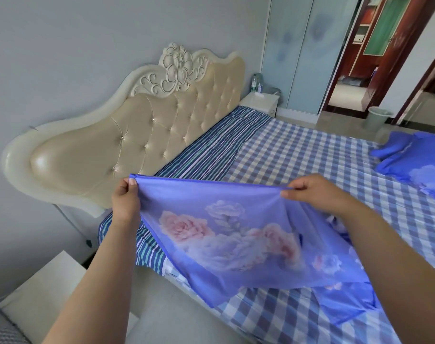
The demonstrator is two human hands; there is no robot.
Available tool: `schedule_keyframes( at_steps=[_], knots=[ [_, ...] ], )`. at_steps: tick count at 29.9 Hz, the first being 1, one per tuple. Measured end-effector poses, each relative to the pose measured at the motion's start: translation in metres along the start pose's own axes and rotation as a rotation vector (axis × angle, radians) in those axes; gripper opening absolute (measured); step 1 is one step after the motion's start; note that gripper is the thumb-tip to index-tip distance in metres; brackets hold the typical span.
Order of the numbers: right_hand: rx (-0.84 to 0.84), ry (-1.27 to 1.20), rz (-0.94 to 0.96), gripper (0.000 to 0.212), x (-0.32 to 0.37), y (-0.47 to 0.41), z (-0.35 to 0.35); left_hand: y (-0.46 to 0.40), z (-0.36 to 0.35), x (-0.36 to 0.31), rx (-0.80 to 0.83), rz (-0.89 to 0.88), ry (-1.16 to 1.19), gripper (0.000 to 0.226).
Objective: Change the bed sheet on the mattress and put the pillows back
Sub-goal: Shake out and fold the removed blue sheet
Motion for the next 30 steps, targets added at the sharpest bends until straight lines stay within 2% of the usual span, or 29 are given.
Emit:
schedule_keyframes(
  at_steps=[1,3,5,7,10,12,14,16,17,20,23,26,28,30],
  knots=[
    [0.007,0.004,0.029,0.026,0.010,0.003,0.008,0.001,-0.001,0.007,0.006,0.026,0.028,0.035],
    [0.141,0.166,0.056,0.033,0.019,0.011,-0.004,0.001,-0.001,0.017,0.005,0.070,0.119,0.036],
    [0.269,0.410,0.025,0.043,0.002,0.013,-0.033,-0.003,0.001,0.019,0.001,0.092,0.205,0.037],
    [0.301,0.488,-0.003,0.047,-0.025,0.009,-0.056,-0.010,0.003,0.013,0.007,0.072,0.249,0.037],
    [0.148,0.305,-0.029,0.036,-0.044,0.003,-0.056,-0.017,0.003,0.001,0.038,0.018,0.269,0.035],
    [0.001,0.082,-0.041,0.022,-0.039,0.008,-0.040,-0.018,0.004,-0.002,0.064,-0.008,0.274,0.034],
    [-0.078,-0.092,0.005,0.018,-0.025,0.018,-0.027,-0.018,0.006,-0.002,0.076,-0.023,0.269,0.030],
    [-0.070,-0.159,0.039,0.013,-0.014,0.025,-0.021,-0.016,0.008,0.000,0.086,-0.032,0.261,0.030],
    [-0.051,-0.136,0.050,0.016,-0.011,0.026,-0.020,-0.014,0.007,0.000,0.088,-0.039,0.250,0.030],
    [0.040,0.088,0.007,0.008,-0.009,0.027,-0.018,-0.008,0.005,-0.013,0.056,-0.084,0.226,0.033],
    [0.216,0.214,-0.106,0.024,-0.022,0.027,-0.024,-0.005,0.000,-0.030,0.014,-0.126,0.212,0.034],
    [0.306,0.166,-0.189,0.028,-0.034,0.026,-0.028,-0.012,-0.012,-0.024,0.077,-0.061,0.035,0.031],
    [0.226,0.163,-0.305,0.034,-0.053,0.013,-0.024,-0.018,-0.027,-0.008,0.193,0.075,-0.162,0.024],
    [0.094,0.249,-0.417,0.043,-0.065,-0.002,-0.020,-0.009,-0.046,0.007,0.312,0.216,-0.479,0.026]
  ],
)
Point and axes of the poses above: each hand's wrist, its own y-axis away from the middle knuckle, its own z-axis out of the back of the hand, x = y × z, the point moved 9 cm from there along -y, towards the middle knuckle, and after that the axes turned 8 degrees about -z, right-handed, at the moved point
